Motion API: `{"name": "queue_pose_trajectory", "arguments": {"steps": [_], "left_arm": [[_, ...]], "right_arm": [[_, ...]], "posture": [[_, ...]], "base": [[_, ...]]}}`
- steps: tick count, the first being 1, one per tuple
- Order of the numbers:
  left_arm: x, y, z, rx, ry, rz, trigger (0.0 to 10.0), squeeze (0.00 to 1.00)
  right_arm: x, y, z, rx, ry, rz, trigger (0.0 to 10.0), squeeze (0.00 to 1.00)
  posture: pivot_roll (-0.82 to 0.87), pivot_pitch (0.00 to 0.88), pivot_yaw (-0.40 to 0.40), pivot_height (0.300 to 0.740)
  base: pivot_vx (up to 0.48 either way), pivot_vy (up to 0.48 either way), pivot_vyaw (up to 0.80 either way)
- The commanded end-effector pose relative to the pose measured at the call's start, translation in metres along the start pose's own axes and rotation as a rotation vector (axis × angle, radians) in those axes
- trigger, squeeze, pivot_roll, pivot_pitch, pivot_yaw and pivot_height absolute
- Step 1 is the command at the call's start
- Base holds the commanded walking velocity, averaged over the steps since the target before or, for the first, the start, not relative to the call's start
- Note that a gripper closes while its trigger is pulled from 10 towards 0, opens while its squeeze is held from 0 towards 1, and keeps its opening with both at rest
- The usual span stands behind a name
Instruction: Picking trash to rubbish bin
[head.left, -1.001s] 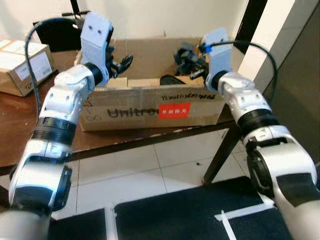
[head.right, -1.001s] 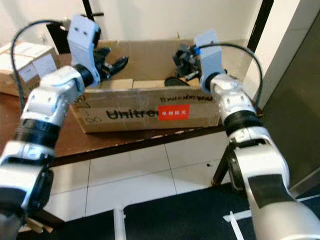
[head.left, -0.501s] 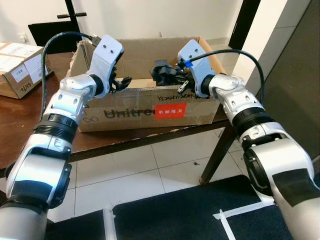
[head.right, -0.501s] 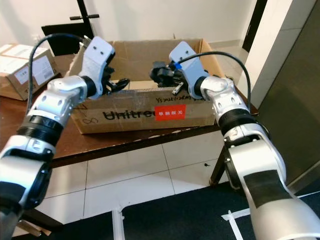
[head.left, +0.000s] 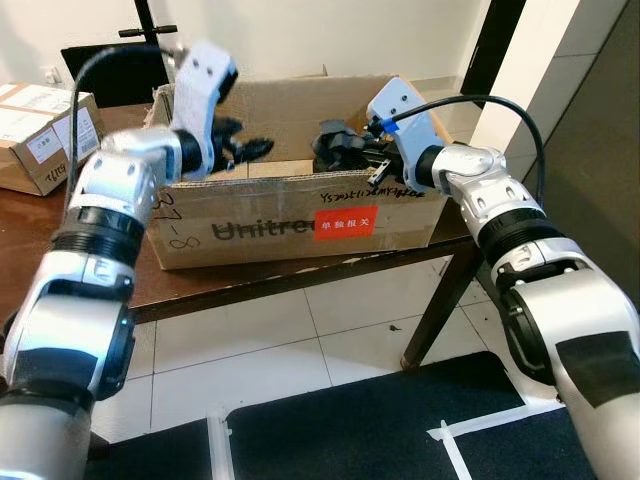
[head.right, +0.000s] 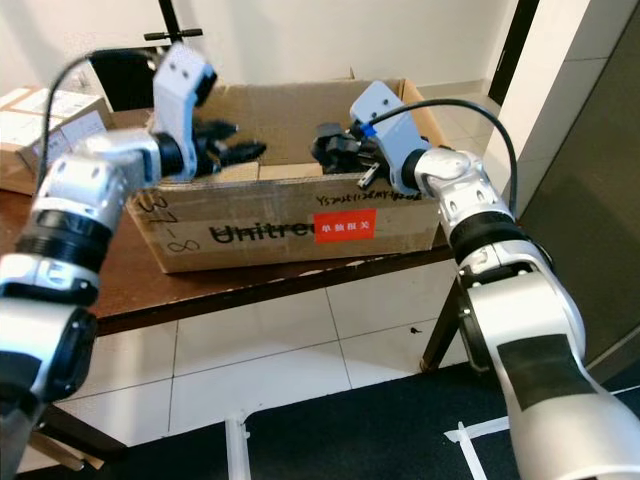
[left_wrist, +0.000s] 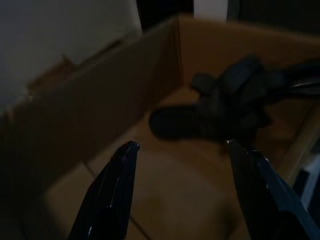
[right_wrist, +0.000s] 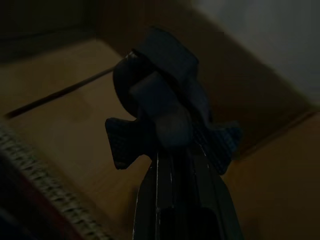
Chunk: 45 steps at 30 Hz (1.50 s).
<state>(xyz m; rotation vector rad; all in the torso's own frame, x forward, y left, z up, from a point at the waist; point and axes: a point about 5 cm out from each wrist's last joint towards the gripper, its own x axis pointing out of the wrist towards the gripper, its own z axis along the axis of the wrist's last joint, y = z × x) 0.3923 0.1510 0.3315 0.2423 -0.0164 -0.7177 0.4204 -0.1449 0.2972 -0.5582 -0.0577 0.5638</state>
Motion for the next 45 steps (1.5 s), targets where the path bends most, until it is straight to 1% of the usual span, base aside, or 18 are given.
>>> {"name": "queue_pose_trajectory", "arguments": {"steps": [1, 3, 5, 7, 13, 22, 23, 24, 25, 26, 28, 29, 30, 34, 37, 41, 43, 45], "left_arm": [[-0.002, 0.0, 0.007, 0.017, -0.02, -0.009, 10.0, 0.0], [0.0, 0.003, 0.003, 0.08, 0.023, 0.013, 10.0, 0.0], [0.0, 0.003, 0.001, 0.098, 0.037, 0.019, 10.0, 0.0], [0.0, 0.005, -0.004, 0.095, 0.061, 0.03, 10.0, 0.0], [0.0, 0.002, -0.01, 0.085, 0.083, 0.016, 10.0, 0.0], [-0.001, -0.001, -0.017, 0.048, 0.112, -0.015, 10.0, 0.0], [-0.001, -0.001, -0.018, 0.034, 0.112, -0.021, 10.0, 0.0], [0.0, -0.002, -0.019, 0.016, 0.109, -0.029, 10.0, 0.0], [0.0, -0.002, -0.019, 0.016, 0.109, -0.029, 10.0, 0.0], [0.0, -0.004, -0.019, -0.015, 0.1, -0.045, 10.0, 0.0], [0.0, -0.005, -0.018, -0.03, 0.092, -0.052, 10.0, 0.0], [0.001, -0.005, -0.018, -0.034, 0.088, -0.052, 10.0, 0.0], [0.001, -0.005, -0.017, -0.036, 0.085, -0.049, 10.0, 0.0], [0.001, -0.003, -0.015, -0.037, 0.077, -0.038, 10.0, 0.0], [0.0, -0.002, -0.012, -0.042, 0.067, -0.031, 10.0, 0.0], [-0.001, -0.001, -0.012, -0.048, 0.057, -0.03, 10.0, 0.0], [-0.002, -0.001, -0.008, -0.044, 0.024, -0.026, 10.0, 0.0], [-0.008, -0.003, 0.004, -0.062, -0.097, -0.071, 10.0, 0.0]], "right_arm": [[0.0, -0.002, 0.004, -0.004, -0.01, -0.021, 10.0, 0.0], [0.005, 0.002, 0.003, 0.0, -0.013, -0.066, 10.0, 0.0], [0.006, 0.004, 0.003, 0.003, -0.012, -0.078, 10.0, 0.0], [0.009, 0.009, 0.0, -0.017, 0.001, -0.088, 10.0, 0.0], [0.015, 0.015, 0.004, 0.003, 0.0, -0.114, 10.0, 0.0], [0.016, 0.016, 0.001, 0.006, 0.018, -0.137, 10.0, 0.0], [0.016, 0.016, 0.0, 0.012, 0.025, -0.14, 10.0, 0.36], [0.016, 0.016, -0.001, 0.017, 0.029, -0.145, 10.0, 0.64], [0.016, 0.016, -0.001, 0.017, 0.029, -0.145, 10.0, 0.64], [0.015, 0.015, -0.003, 0.023, 0.034, -0.154, 10.0, 1.0], [0.015, 0.014, -0.003, 0.021, 0.033, -0.169, 10.0, 1.0], [0.014, 0.012, -0.002, 0.016, 0.031, -0.186, 10.0, 0.96], [0.013, 0.01, -0.002, 0.014, 0.028, -0.204, 10.0, 0.0], [0.011, 0.005, 0.001, 0.047, 0.0, -0.237, 10.0, 0.0], [0.008, -0.001, 0.002, 0.104, -0.033, -0.245, 10.0, 0.0], [0.007, -0.001, 0.001, 0.114, -0.04, -0.23, 10.0, 0.0], [0.007, -0.002, 0.003, 0.151, -0.063, -0.218, 10.0, 0.0], [0.004, -0.003, 0.017, 0.259, -0.21, -0.139, 10.0, 0.0]], "posture": [[-0.01, 0.08, 0.003, 0.74], [-0.01, 0.076, 0.009, 0.74], [-0.01, 0.076, 0.009, 0.74], [-0.01, 0.076, 0.01, 0.74], [-0.01, 0.074, 0.007, 0.74], [-0.01, 0.072, 0.001, 0.74], [-0.01, 0.073, 0.0, 0.74], [-0.01, 0.073, 0.0, 0.74], [-0.01, 0.073, 0.0, 0.74], [-0.01, 0.074, 0.002, 0.74], [-0.01, 0.072, 0.004, 0.74], [-0.01, 0.072, 0.004, 0.74], [-0.01, 0.072, 0.004, 0.74], [-0.01, 0.067, 0.004, 0.74], [-0.01, 0.064, 0.006, 0.74], [-0.01, 0.063, 0.005, 0.74], [-0.01, 0.063, 0.002, 0.74], [-0.01, 0.059, -0.006, 0.74]], "base": [[0.0, 0.0, 0.0], [0.0, 0.0, 0.0], [0.0, 0.0, 0.0], [0.0, 0.0, 0.0], [0.0, 0.0, 0.0], [0.0, 0.0, 0.0], [0.0, 0.0, 0.0], [0.0, 0.0, 0.0], [0.0, 0.0, 0.0], [0.0, 0.0, 0.0], [0.0, 0.0, 0.0], [0.0, 0.0, 0.0], [0.0, 0.0, 0.0], [0.0, 0.0, 0.0], [0.0, 0.0, 0.0], [0.0, 0.0, 0.0], [0.0, 0.0, 0.0], [0.0, 0.0, 0.0]]}}
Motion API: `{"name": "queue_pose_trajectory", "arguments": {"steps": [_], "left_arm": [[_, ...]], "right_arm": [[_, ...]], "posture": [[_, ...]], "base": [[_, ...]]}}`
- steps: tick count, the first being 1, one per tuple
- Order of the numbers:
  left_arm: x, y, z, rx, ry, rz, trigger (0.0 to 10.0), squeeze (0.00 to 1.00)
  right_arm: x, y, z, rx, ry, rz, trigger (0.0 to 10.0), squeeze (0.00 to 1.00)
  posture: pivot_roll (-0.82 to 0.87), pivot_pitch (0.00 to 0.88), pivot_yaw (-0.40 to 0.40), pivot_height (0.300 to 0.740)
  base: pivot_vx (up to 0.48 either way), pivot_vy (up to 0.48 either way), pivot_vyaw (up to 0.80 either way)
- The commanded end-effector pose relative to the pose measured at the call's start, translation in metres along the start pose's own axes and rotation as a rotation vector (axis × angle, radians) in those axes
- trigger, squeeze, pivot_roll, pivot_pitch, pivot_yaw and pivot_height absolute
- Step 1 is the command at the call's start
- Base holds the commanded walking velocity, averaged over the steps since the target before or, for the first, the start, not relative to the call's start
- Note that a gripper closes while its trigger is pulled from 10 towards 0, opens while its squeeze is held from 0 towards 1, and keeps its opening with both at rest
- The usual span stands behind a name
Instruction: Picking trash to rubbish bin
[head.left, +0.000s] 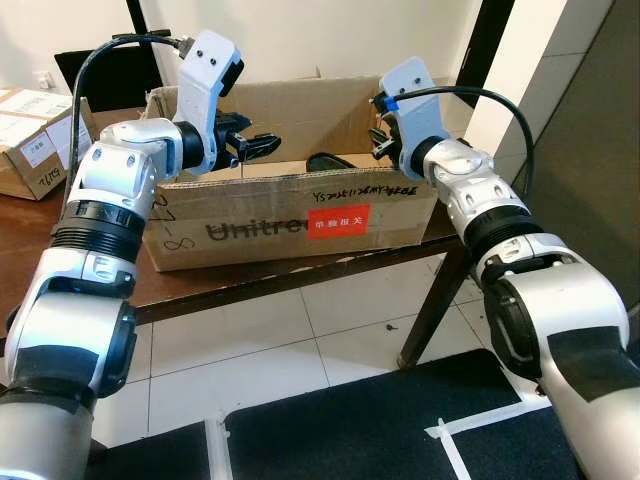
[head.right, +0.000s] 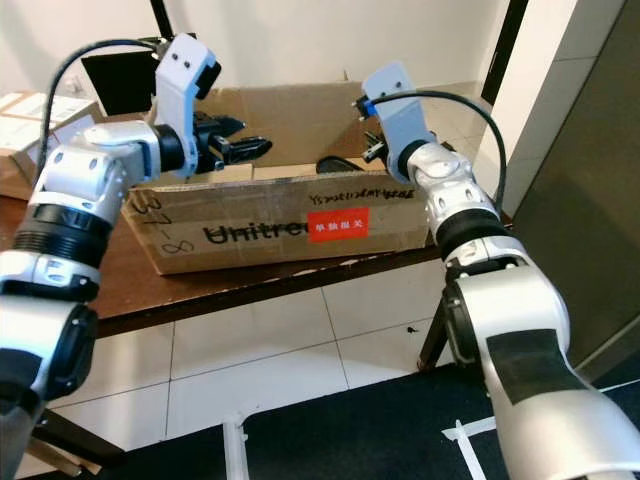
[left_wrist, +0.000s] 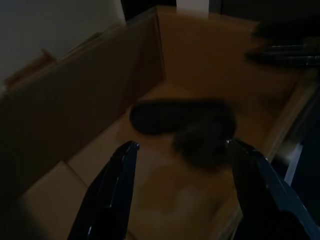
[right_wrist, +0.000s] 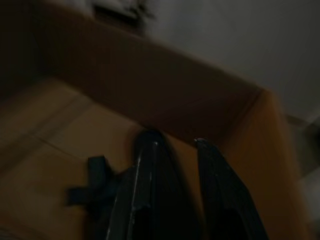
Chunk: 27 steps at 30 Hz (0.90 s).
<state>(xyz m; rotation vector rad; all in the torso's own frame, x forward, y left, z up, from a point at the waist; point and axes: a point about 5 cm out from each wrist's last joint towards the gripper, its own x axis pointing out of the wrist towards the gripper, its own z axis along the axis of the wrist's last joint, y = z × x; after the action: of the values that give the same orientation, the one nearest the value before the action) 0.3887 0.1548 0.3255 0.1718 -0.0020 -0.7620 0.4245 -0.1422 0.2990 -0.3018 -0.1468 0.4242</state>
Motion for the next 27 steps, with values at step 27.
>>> {"name": "queue_pose_trajectory", "arguments": {"steps": [27], "left_arm": [[-0.104, -0.11, -0.294, -0.056, 0.703, 0.153, 10.0, 0.0]], "right_arm": [[-0.173, 0.109, -0.244, 0.342, 0.664, 0.48, 10.0, 0.0]], "posture": [[-0.03, 0.083, 0.008, 0.74]], "base": [[0.0, 0.0, 0.0]]}}
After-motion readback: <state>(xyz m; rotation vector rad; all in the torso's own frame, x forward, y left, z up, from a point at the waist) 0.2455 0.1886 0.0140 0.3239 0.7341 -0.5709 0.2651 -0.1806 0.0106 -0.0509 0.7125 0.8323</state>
